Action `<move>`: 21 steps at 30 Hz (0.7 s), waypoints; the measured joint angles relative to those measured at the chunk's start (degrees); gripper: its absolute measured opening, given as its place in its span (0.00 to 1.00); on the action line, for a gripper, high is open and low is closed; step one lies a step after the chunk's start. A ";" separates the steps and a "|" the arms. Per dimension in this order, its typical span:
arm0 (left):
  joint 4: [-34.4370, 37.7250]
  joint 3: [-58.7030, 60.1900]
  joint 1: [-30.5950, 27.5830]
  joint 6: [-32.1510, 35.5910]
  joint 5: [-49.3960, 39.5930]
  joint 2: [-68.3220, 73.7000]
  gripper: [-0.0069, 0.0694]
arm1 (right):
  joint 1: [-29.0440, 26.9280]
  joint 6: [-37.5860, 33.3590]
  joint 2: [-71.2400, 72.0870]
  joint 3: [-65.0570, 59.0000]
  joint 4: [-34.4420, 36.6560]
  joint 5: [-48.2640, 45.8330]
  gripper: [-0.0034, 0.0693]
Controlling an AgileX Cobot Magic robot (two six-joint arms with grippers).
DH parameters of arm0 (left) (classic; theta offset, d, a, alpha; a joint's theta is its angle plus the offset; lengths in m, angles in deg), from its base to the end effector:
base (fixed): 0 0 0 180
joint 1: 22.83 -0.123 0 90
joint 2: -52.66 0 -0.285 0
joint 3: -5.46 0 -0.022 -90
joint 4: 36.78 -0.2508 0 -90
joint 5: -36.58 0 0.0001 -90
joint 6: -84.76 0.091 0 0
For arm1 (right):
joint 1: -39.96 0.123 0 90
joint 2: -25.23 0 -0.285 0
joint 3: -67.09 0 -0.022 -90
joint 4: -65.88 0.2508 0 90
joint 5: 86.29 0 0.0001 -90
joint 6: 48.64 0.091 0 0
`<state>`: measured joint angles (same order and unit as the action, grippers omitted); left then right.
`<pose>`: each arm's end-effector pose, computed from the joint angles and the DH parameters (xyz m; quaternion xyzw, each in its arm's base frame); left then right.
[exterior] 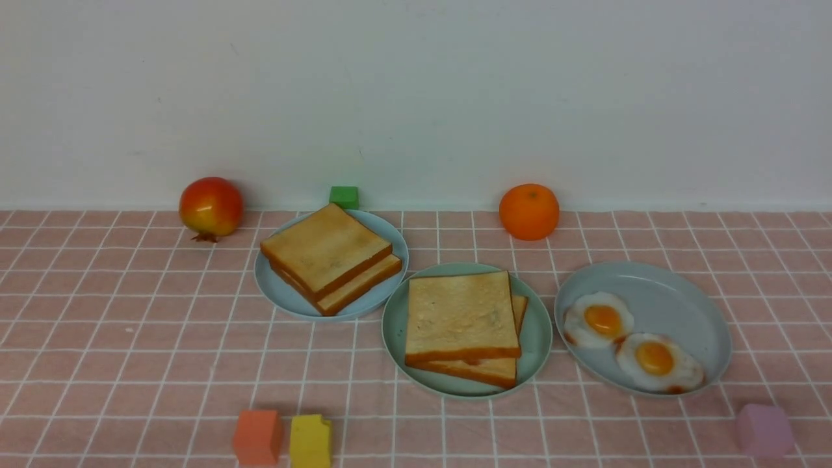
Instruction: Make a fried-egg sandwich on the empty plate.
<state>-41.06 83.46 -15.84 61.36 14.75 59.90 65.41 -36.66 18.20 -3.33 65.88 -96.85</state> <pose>0.0523 -0.0039 0.1749 -0.0953 0.7982 -0.1250 0.5815 0.0434 0.0207 0.2369 -0.0815 0.6899 0.2308 0.6812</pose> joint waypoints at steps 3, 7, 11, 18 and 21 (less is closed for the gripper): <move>0.00 0.00 -2.43 0.00 0.00 0.00 0.12 | 0.00 0.00 0.00 0.00 0.00 -0.04 0.10; 0.00 0.00 -2.85 0.00 0.02 0.00 0.12 | 0.00 0.06 0.00 0.00 0.00 -0.04 0.11; 0.00 0.00 -2.91 0.00 0.02 0.00 0.12 | 0.00 0.06 0.00 0.00 0.00 -0.06 0.12; 0.00 0.00 -2.91 0.00 0.07 0.00 0.13 | 0.00 0.06 0.00 0.00 0.00 -0.06 0.12; 0.02 0.00 -2.91 0.00 0.07 0.00 0.14 | 0.00 0.06 0.00 0.00 0.00 -0.06 0.13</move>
<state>-41.04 83.46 -18.75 61.36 14.82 59.90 65.41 -36.60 18.20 -3.33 65.88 -96.91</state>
